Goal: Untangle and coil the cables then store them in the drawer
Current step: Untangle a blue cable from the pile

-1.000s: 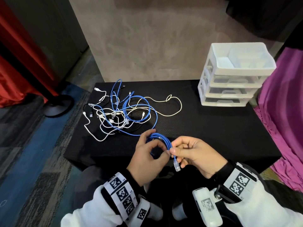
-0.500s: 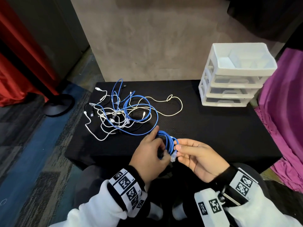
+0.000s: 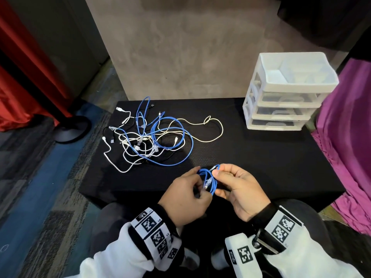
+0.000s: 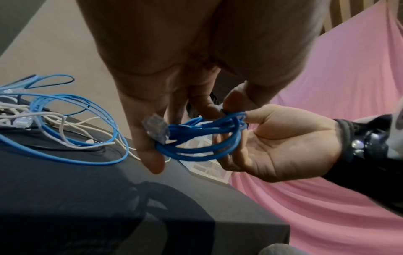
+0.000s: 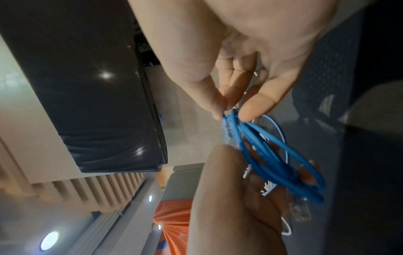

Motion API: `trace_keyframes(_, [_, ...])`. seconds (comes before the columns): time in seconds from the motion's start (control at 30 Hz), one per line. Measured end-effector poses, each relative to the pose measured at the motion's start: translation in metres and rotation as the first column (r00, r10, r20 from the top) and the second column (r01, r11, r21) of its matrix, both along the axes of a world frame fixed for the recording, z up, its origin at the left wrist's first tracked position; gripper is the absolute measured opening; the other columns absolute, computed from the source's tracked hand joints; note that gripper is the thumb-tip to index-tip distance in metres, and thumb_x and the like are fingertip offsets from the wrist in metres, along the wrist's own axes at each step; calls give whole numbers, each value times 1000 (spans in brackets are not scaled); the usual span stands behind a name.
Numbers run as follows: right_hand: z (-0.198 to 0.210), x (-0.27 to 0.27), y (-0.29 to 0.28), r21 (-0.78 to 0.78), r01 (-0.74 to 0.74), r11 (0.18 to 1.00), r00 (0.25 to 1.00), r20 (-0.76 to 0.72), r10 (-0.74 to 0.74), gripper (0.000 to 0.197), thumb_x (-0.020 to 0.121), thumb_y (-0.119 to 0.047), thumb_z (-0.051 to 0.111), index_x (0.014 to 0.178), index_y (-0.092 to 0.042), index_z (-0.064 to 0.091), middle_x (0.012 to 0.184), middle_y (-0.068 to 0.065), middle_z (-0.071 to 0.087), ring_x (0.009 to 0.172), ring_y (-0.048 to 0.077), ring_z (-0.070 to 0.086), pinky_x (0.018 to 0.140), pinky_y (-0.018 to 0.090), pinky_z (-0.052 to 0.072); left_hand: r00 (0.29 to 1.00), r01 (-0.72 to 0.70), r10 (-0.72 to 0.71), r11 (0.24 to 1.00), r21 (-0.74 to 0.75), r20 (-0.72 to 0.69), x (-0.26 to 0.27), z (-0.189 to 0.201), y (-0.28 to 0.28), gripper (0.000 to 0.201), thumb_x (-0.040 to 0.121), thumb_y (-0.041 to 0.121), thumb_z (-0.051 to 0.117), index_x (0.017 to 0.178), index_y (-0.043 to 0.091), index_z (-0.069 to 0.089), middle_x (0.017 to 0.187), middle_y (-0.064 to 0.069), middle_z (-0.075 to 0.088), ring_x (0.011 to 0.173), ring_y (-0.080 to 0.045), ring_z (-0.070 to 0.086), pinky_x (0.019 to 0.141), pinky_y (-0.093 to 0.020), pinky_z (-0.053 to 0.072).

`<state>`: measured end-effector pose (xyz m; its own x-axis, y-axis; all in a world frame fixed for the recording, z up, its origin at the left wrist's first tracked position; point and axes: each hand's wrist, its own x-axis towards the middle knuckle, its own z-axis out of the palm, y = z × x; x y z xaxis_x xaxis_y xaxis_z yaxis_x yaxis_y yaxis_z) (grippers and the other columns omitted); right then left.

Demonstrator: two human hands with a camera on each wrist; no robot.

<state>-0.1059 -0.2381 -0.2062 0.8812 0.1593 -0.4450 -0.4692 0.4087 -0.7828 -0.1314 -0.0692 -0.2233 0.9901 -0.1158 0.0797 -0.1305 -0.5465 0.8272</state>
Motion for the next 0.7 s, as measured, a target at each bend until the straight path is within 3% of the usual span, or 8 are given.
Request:
trace_keyframes(0.07, [1, 0, 1, -19, 3, 1000, 999, 35, -3, 10, 93, -1, 70, 95, -8, 64, 74, 4, 66, 62, 11, 65, 48, 20, 53, 1000, -9, 8, 999, -39, -16, 1, 3, 3, 14, 74, 32, 54, 66, 21, 54, 112, -6, 73, 137, 7, 44, 100, -12, 42])
trace_keyframes(0.23, [-2, 0, 3, -56, 5, 998, 992, 123, 2, 11, 94, 3, 68, 96, -6, 62, 73, 5, 58, 60, 11, 56, 48, 21, 49, 996, -42, 32, 992, -116, -86, 1, 6, 7, 14, 73, 31, 57, 66, 18, 57, 122, -3, 72, 134, 10, 46, 107, -18, 42])
trace_keyframes(0.33, [-9, -2, 5, -131, -8, 991, 982, 186, 32, 16, 91, 6, 70, 92, -7, 63, 67, -1, 56, 61, 14, 52, 53, 23, 48, 994, -70, 61, 992, -104, -89, 1, 6, 10, 18, 69, 36, 58, 64, 19, 59, 128, -4, 69, 132, 12, 47, 102, -10, 39])
trace_keyframes(0.43, [-14, -6, 7, -211, -42, 977, 969, 229, 91, 24, 88, 6, 74, 83, -15, 64, 71, -1, 55, 64, 12, 52, 59, 25, 50, 993, -97, 92, 993, -73, -71, 3, 8, 12, 13, 68, 30, 62, 61, 19, 60, 131, -3, 66, 132, 13, 46, 96, -4, 37])
trace_keyframes(0.5, [-13, -9, 6, -231, -98, 968, 962, 226, 152, 24, 87, 4, 76, 82, -16, 63, 77, 0, 57, 67, 11, 54, 61, 27, 50, 996, -91, 91, 995, -48, -18, 5, 8, 13, 13, 69, 31, 64, 62, 20, 61, 135, 0, 61, 133, 11, 45, 100, -9, 37])
trace_keyframes(0.6, [-9, -9, 2, -263, -137, 955, 943, 260, 206, 16, 91, -4, 75, 88, -8, 60, 82, 5, 58, 72, 13, 56, 64, 29, 53, 994, -69, 69, 998, -6, 79, 6, 7, 14, 14, 72, 36, 69, 67, 23, 65, 135, 5, 54, 131, 4, 49, 107, -24, 42])
trace_keyframes(0.7, [-4, -7, -2, -374, -71, 925, 923, 326, 202, 26, 100, -20, 66, 81, -4, 59, 74, 8, 60, 71, 15, 58, 67, 35, 55, 993, -66, 64, 998, 23, 97, 8, 10, 16, 18, 73, 40, 78, 76, 26, 67, 128, 6, 53, 127, 1, 51, 104, -25, 44])
